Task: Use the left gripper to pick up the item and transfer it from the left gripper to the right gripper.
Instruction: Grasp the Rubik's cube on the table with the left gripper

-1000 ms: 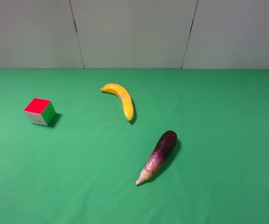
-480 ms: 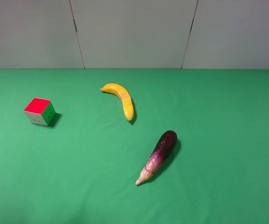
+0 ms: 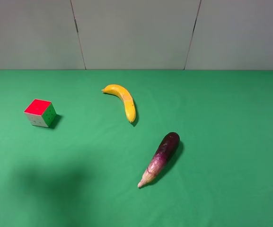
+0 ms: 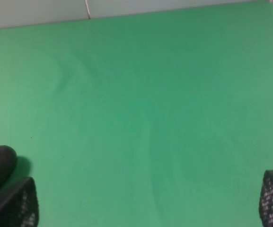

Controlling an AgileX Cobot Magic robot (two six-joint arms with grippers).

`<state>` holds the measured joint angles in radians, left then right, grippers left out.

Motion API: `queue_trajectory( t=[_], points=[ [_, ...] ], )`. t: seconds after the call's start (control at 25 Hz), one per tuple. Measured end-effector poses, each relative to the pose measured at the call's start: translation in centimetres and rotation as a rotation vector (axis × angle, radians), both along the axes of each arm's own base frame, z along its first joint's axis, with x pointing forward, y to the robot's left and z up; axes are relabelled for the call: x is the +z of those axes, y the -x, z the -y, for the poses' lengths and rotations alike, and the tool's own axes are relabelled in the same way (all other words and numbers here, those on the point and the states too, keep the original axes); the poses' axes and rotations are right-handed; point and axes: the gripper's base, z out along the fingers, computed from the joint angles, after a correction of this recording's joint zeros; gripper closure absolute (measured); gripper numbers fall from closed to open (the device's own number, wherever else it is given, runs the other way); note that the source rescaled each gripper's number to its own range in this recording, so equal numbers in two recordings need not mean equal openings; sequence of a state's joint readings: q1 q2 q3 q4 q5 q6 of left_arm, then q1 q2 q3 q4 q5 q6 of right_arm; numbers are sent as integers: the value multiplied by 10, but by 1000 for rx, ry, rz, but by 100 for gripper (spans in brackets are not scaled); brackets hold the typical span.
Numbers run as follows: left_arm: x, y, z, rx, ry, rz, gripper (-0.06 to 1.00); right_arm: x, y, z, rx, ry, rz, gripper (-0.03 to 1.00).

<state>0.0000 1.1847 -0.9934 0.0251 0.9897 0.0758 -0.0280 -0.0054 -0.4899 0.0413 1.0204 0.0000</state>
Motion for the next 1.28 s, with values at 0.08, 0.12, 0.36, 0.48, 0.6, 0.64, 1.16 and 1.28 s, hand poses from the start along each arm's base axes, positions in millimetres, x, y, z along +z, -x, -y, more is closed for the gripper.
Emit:
queue_trajectory(
  t=[0.08,0.12,0.36,0.48,0.6,0.64,1.16,1.28],
  points=[
    [-9,-16,0,9,5,-37,-5,0,0,0,0,0,0,-3],
    [-15,-24,0,16,7,-55,-5,0,0,0,0,0,0,-3],
    [-54,-61,1,36,19,-122,-6,0,0,0,0,0,0,-3],
    [-74,-75,1,39,19,-146,-6,0,0,0,0,0,0,-3],
    [-91,-86,1,40,18,-155,-6,0,0,0,0,0,0,-3],
    [-95,-89,1,41,18,-156,-6,0,0,0,0,0,0,-3],
    [-143,-118,22,-2,16,-180,-6,0,0,0,0,0,0,-3],
    [-151,-123,27,-22,8,-191,-6,0,0,0,0,0,0,-3]
  ],
)
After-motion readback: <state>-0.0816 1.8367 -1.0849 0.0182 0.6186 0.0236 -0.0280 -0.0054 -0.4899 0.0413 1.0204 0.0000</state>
